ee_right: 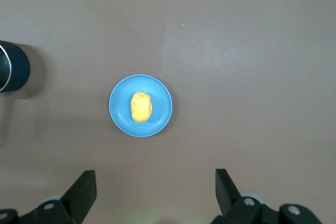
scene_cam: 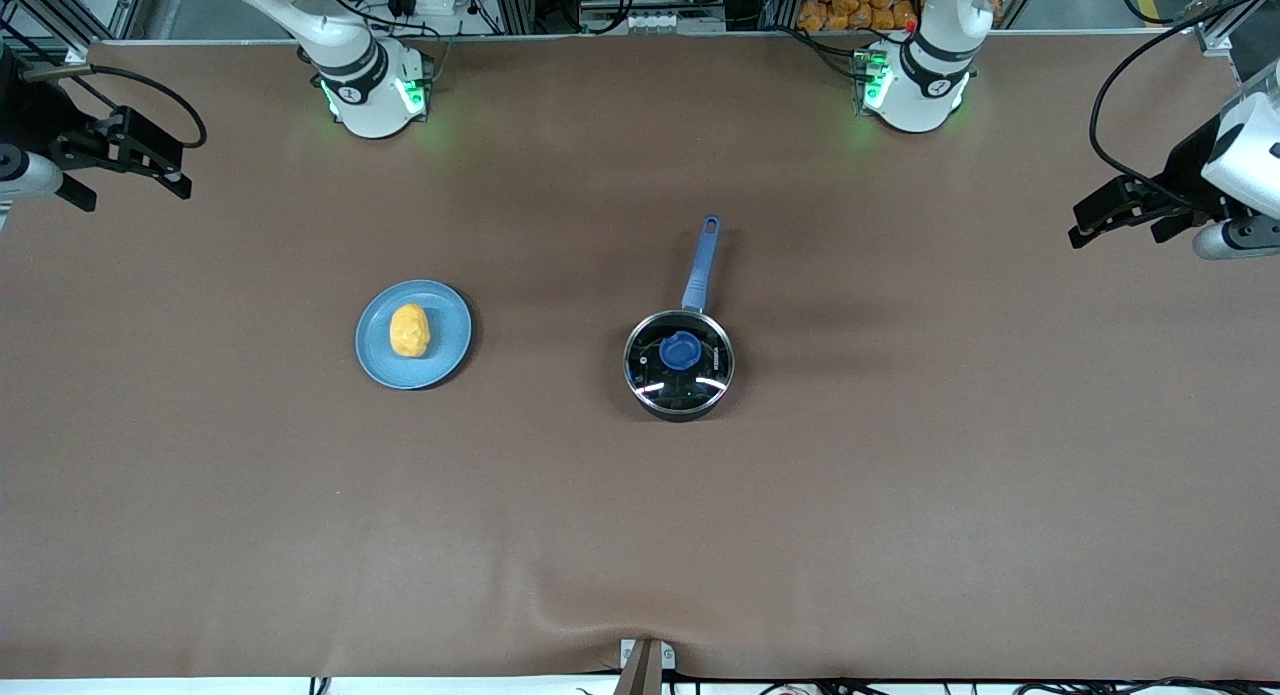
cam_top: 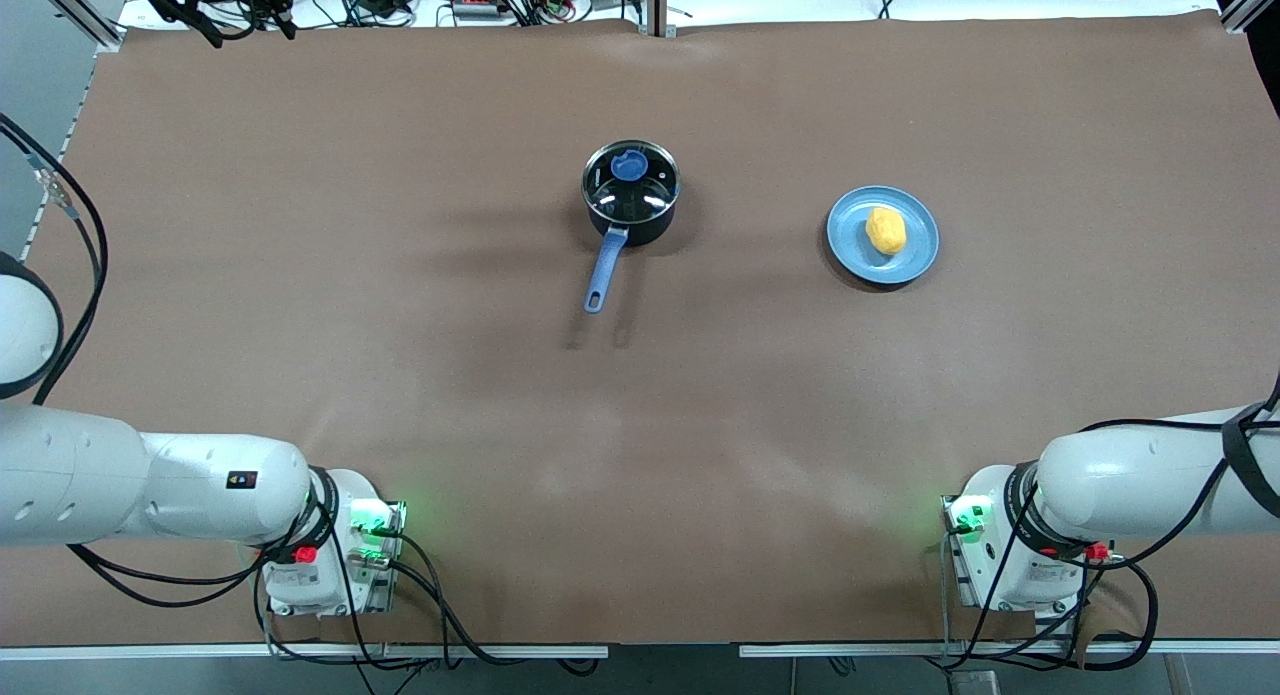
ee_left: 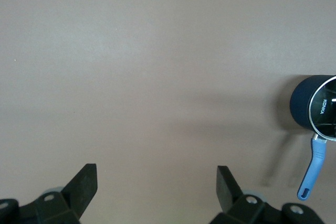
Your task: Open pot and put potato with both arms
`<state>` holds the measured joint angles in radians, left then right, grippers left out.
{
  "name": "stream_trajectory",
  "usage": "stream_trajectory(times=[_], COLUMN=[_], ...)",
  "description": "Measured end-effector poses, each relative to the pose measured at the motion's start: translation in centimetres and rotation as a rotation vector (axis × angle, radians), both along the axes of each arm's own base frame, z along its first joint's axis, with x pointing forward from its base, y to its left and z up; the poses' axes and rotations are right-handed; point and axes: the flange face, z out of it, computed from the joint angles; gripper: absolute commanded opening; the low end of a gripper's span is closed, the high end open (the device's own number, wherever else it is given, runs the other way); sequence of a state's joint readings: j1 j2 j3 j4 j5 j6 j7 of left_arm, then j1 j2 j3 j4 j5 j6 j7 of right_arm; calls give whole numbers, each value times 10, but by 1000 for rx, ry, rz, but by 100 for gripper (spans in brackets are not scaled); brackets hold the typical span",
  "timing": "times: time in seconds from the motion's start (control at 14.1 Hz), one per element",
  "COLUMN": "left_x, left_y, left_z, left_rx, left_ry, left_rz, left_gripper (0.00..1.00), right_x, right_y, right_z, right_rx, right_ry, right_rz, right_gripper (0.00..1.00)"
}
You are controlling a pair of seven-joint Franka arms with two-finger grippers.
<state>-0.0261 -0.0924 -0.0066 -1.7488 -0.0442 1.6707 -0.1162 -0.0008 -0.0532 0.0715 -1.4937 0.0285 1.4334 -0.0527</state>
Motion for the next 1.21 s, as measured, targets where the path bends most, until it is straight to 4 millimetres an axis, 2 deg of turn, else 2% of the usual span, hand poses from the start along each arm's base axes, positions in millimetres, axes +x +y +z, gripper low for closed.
stream_trajectory(times=[0.85, 1.21], left_x=[3, 5], left_y=[-1, -8], left_z=[4, -2], left_rx=[0, 1], left_ry=[-12, 0], left_rz=[-1, -15], left_gripper=[100, 100], right_x=[-2, -3], right_y=[-1, -4], right_z=[-6, -7], right_rx=[-2, -3], right_ry=[32, 44], right_rz=[-3, -8], right_gripper=[100, 100])
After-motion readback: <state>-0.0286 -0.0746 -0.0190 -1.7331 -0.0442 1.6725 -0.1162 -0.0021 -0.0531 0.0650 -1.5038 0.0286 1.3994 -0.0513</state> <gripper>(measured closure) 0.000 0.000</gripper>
